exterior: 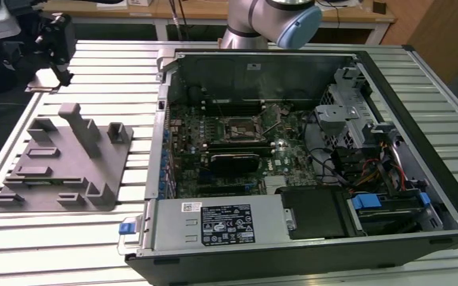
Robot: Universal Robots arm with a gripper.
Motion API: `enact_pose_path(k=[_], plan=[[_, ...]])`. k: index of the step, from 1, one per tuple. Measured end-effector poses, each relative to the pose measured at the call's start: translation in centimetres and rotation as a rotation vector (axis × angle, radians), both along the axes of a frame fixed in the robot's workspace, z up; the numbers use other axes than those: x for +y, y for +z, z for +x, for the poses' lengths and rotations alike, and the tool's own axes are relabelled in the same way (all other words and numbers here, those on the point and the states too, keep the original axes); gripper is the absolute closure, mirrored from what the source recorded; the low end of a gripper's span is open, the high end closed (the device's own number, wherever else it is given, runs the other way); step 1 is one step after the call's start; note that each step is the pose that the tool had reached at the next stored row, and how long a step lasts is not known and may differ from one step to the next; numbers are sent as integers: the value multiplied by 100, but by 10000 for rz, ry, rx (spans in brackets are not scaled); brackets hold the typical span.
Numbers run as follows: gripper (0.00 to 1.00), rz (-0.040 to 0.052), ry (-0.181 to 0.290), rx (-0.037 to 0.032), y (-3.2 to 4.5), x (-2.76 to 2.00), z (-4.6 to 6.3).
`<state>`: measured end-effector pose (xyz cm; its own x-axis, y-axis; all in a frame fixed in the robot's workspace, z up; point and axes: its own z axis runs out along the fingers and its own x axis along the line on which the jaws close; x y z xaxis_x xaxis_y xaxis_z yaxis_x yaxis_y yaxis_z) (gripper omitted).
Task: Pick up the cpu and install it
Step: 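Pick up the cpu and move it towards the insertion slot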
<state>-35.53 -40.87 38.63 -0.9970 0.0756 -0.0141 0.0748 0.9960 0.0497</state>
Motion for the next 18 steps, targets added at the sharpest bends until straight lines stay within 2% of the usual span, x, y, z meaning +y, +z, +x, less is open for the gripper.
enact_pose_path(k=[18], plan=[[45, -1, 0, 1, 0, 0, 712]])
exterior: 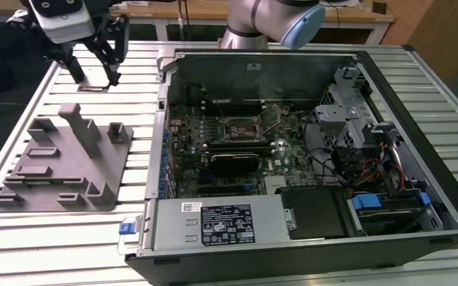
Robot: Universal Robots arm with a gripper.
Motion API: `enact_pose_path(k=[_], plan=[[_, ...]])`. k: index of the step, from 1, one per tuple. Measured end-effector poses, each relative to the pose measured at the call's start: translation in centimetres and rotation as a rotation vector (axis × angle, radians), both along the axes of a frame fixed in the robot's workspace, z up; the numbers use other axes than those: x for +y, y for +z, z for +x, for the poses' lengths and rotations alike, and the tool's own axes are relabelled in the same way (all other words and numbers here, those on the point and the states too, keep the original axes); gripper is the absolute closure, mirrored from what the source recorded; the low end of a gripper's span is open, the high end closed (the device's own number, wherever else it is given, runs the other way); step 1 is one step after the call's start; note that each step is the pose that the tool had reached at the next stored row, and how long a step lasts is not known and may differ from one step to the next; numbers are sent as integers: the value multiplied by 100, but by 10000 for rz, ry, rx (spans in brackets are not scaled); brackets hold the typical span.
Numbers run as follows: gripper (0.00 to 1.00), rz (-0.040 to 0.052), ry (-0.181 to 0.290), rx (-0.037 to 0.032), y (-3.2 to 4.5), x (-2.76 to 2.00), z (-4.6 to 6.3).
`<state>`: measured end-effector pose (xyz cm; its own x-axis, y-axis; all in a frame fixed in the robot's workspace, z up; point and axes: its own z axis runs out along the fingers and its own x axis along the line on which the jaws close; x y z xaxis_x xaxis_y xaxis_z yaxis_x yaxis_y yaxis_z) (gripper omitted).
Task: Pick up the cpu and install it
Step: 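Pick up the cpu and move it towards the insertion slot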
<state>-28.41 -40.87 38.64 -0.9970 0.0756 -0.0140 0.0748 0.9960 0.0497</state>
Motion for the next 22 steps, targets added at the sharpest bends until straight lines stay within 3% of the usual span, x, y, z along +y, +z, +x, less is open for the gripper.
enact_pose_path(k=[22], plan=[[45, 0, -2, 1, 0, 0, 988]])
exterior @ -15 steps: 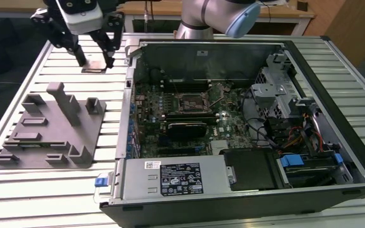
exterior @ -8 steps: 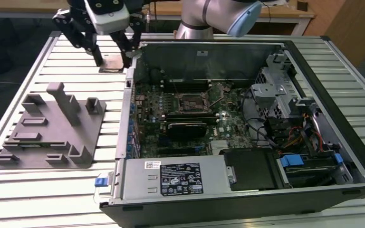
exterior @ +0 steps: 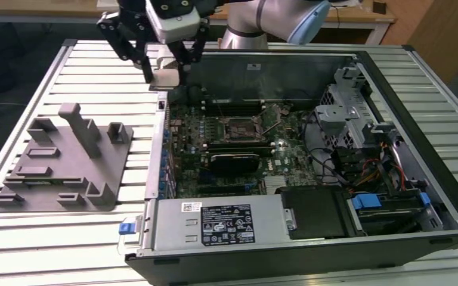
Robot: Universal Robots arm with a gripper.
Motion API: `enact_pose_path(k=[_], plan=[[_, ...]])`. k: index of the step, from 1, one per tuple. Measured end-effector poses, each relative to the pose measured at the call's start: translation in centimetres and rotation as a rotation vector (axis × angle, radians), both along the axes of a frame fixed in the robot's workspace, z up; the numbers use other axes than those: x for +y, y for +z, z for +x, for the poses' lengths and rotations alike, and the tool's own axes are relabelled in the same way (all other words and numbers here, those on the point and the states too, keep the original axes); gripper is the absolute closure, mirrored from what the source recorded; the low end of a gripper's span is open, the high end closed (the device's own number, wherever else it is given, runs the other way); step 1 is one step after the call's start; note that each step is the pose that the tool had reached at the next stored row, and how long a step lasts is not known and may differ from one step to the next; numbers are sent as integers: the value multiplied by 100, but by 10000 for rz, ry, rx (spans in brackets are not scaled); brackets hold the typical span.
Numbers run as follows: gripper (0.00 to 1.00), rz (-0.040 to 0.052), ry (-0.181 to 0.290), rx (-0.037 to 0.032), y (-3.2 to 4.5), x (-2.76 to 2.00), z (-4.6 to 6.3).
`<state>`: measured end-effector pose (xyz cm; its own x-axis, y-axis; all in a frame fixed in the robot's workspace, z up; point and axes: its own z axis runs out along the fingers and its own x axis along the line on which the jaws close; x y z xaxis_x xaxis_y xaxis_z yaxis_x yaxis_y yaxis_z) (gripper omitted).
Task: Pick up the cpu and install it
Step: 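Pick up the cpu and move it towards the insertion slot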
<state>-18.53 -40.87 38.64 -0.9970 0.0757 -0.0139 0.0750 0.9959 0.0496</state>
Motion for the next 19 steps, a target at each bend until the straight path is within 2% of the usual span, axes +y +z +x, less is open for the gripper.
enact_pose_path(k=[19], plan=[[45, -1, 2, 6, 0, 0, 864]])
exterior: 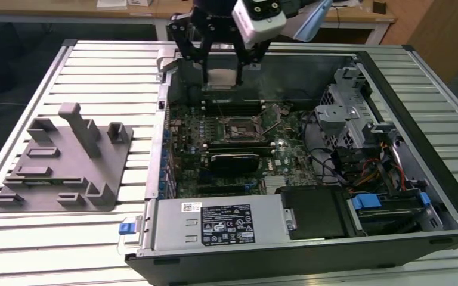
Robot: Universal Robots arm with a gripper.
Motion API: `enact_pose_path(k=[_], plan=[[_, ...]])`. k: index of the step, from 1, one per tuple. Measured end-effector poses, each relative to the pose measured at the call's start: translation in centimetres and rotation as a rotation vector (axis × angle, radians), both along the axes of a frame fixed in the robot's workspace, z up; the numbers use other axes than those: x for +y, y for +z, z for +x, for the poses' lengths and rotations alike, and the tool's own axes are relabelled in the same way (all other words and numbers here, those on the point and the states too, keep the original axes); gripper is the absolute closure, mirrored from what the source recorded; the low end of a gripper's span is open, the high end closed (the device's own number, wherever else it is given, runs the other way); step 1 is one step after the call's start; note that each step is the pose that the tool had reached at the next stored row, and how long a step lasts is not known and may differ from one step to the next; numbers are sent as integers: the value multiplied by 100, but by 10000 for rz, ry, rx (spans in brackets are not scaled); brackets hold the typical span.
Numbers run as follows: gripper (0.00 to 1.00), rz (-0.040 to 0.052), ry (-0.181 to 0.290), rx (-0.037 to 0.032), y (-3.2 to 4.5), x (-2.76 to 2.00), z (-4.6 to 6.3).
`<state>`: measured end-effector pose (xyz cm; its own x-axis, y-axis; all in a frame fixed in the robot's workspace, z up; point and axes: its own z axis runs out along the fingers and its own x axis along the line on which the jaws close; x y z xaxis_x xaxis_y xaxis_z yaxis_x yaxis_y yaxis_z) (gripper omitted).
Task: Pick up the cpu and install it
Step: 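Pick up the cpu and move it towards the insertion slot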
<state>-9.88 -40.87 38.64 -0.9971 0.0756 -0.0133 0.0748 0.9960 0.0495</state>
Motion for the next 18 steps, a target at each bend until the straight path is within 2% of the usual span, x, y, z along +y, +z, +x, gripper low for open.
enact_pose_path(k=[10, 16, 18], plan=[[45, 2, 1, 11, -1, 0, 455], [45, 3, -1, 14, -3, 0, 484], [45, 2, 1, 15, -29, 0, 488]])
